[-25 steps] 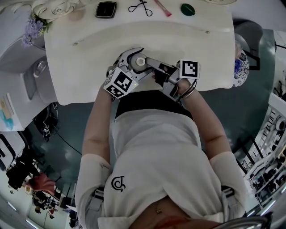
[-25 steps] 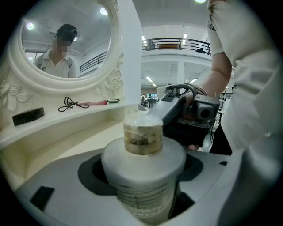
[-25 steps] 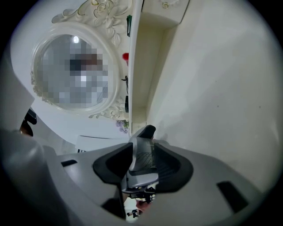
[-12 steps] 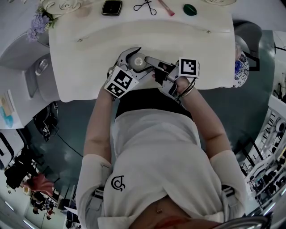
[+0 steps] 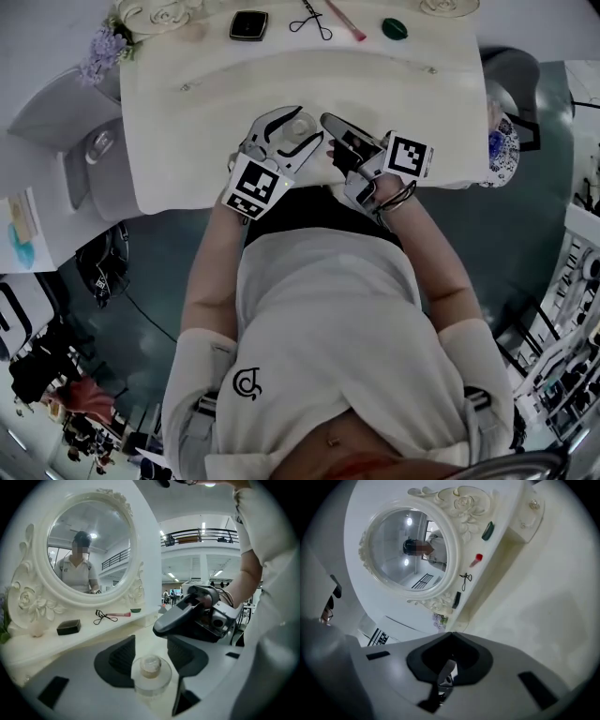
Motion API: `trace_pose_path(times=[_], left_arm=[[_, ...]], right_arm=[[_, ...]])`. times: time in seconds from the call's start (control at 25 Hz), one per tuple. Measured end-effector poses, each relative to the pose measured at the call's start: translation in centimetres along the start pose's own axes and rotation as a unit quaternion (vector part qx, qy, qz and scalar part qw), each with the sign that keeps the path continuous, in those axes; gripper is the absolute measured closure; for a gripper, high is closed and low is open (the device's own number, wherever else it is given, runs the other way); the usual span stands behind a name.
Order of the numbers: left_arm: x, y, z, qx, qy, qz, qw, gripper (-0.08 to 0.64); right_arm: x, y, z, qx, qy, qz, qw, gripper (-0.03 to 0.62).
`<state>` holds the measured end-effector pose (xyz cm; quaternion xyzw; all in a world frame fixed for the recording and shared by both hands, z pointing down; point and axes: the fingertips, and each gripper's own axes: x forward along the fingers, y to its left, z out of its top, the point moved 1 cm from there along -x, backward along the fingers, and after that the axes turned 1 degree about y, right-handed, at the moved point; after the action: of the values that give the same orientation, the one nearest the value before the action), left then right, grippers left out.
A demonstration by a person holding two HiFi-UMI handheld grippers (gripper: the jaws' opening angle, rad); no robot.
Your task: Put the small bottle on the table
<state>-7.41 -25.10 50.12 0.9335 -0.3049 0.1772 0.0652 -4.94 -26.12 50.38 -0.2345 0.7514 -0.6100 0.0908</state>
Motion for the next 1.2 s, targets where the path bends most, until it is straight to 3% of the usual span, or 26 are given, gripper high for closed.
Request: trace_pose_path(times=[0.28,0.36,0.44,0.56,0.76,0.92,1.08,1.2], left_arm=[[-2.9,2.5,3.4,-0.012,-0.037,0.089,0.9953,0.531],[-3.7,3.2,4.6,-0.017,-0.050,0.112,0.9923,0.546],[-4.6,3.5,5.6,-0.018,-0.058,0.128,0.9899,0.546],[-6.1,4.2,7.2,-0.016,-0.060,0.154,0.9861,0.546],[-9.1,4.9,10.2,-0.004,-0.099,0.186,0.9775,0.546],[-10.9,5.5,11.0,-0.011,-0.115,0.208,0.9712,0.546],[-11.8,6.0,11.4,-0.006,-0.118,0.226,0.9671,0.546],[-12.3,6.3,11.8,-0.009,-0.121,0.238,0.9637,0.546]], right_arm=[[-2.2,3.2,2.3,-0.051,-0.058,-0.002,0.997,0.586],[-3.0,4.0,3.0,-0.094,-0.069,-0.018,0.993,0.586],[-3.7,4.8,3.9,-0.165,-0.076,-0.043,0.982,0.586],[-4.1,6.7,4.8,-0.267,-0.080,-0.067,0.958,0.586],[-4.4,9.4,5.6,-0.417,-0.076,-0.088,0.902,0.586],[-4.7,10.0,6.0,-0.491,-0.083,-0.108,0.861,0.586],[-5.4,10.7,7.3,-0.533,-0.126,-0.123,0.828,0.587],[-5.8,11.4,8.0,-0.577,-0.148,-0.141,0.791,0.586]])
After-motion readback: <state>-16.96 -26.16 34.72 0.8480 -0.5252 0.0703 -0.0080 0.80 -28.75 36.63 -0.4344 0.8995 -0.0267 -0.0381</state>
